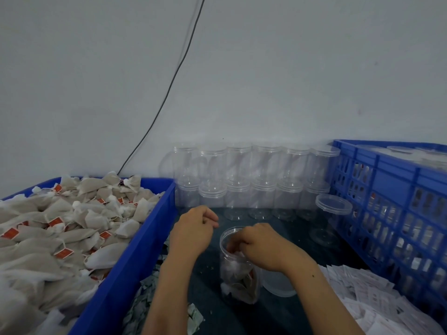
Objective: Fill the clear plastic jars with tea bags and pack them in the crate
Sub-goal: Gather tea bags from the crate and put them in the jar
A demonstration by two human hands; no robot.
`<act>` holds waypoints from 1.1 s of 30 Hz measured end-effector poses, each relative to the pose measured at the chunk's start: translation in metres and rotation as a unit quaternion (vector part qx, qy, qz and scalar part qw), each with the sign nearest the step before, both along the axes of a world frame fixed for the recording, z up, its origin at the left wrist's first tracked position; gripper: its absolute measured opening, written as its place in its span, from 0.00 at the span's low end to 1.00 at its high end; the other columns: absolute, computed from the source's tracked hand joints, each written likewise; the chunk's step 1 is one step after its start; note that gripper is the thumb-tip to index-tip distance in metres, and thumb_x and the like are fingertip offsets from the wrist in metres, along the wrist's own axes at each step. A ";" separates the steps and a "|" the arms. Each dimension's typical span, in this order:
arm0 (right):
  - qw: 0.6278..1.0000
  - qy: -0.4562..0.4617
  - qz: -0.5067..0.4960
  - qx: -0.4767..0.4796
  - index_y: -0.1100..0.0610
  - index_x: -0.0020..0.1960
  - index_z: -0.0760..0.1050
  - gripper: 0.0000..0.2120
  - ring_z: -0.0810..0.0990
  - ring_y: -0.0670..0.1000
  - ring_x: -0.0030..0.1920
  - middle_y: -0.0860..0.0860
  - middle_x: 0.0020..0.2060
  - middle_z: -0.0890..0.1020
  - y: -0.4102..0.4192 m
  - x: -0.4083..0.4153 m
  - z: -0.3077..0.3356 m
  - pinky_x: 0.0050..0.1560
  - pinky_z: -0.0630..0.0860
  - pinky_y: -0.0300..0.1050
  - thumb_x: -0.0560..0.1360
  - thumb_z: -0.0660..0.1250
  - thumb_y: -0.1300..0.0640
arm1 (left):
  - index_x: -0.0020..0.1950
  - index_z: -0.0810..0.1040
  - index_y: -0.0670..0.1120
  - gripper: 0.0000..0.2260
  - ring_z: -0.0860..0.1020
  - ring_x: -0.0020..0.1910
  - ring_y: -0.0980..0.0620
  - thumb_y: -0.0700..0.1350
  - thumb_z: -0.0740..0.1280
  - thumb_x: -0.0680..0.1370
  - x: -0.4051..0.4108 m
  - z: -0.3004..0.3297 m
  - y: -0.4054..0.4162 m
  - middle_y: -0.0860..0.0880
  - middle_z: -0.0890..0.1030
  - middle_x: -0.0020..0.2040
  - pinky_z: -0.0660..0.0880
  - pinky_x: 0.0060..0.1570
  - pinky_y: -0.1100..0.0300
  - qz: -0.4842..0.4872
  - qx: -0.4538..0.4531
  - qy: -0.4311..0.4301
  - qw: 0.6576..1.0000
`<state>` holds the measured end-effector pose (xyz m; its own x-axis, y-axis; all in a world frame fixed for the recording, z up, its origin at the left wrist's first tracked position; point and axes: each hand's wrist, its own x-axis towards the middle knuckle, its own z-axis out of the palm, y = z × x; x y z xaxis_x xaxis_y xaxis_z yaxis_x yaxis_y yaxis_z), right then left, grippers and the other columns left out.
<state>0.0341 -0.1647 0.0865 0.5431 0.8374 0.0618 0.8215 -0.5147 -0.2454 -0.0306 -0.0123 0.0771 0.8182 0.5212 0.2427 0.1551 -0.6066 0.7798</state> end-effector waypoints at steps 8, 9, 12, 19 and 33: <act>0.909 0.159 -0.039 0.383 0.55 0.45 0.81 0.23 0.82 0.43 0.44 0.50 0.41 0.85 -0.028 0.016 0.016 0.49 0.77 0.33 0.73 0.53 0.77 | 0.45 0.78 0.51 0.12 0.81 0.42 0.55 0.37 0.60 0.80 -0.001 -0.008 0.014 0.56 0.82 0.42 0.78 0.49 0.54 0.014 -0.046 -0.008 0.999; 0.893 0.179 -0.049 0.411 0.56 0.44 0.81 0.23 0.83 0.45 0.44 0.50 0.40 0.85 -0.030 0.018 0.015 0.48 0.77 0.34 0.73 0.53 0.77 | 0.45 0.77 0.51 0.12 0.81 0.42 0.55 0.37 0.59 0.80 -0.005 -0.010 0.017 0.55 0.82 0.42 0.77 0.47 0.56 0.021 -0.041 -0.004 0.999; 0.839 0.256 -0.092 0.471 0.59 0.45 0.81 0.21 0.84 0.49 0.44 0.52 0.40 0.86 -0.034 0.021 0.007 0.48 0.79 0.38 0.75 0.53 0.75 | 0.44 0.77 0.49 0.12 0.80 0.43 0.53 0.35 0.58 0.79 -0.018 -0.019 0.029 0.53 0.82 0.44 0.77 0.47 0.55 0.050 -0.028 0.023 0.998; 0.724 0.373 -0.205 0.543 0.61 0.46 0.81 0.19 0.82 0.52 0.42 0.57 0.41 0.84 -0.041 0.014 -0.030 0.43 0.79 0.43 0.73 0.54 0.76 | 0.55 0.78 0.44 0.10 0.78 0.50 0.47 0.36 0.59 0.80 -0.045 -0.051 0.035 0.45 0.80 0.53 0.77 0.51 0.54 0.074 0.098 0.180 0.976; 0.698 0.431 -0.271 0.503 0.59 0.43 0.82 0.12 0.81 0.53 0.41 0.54 0.37 0.85 -0.057 -0.002 -0.082 0.46 0.77 0.49 0.75 0.62 0.71 | 0.45 0.78 0.46 0.04 0.78 0.40 0.54 0.42 0.66 0.79 -0.050 -0.076 0.026 0.52 0.80 0.40 0.76 0.42 0.57 0.139 0.132 0.113 0.975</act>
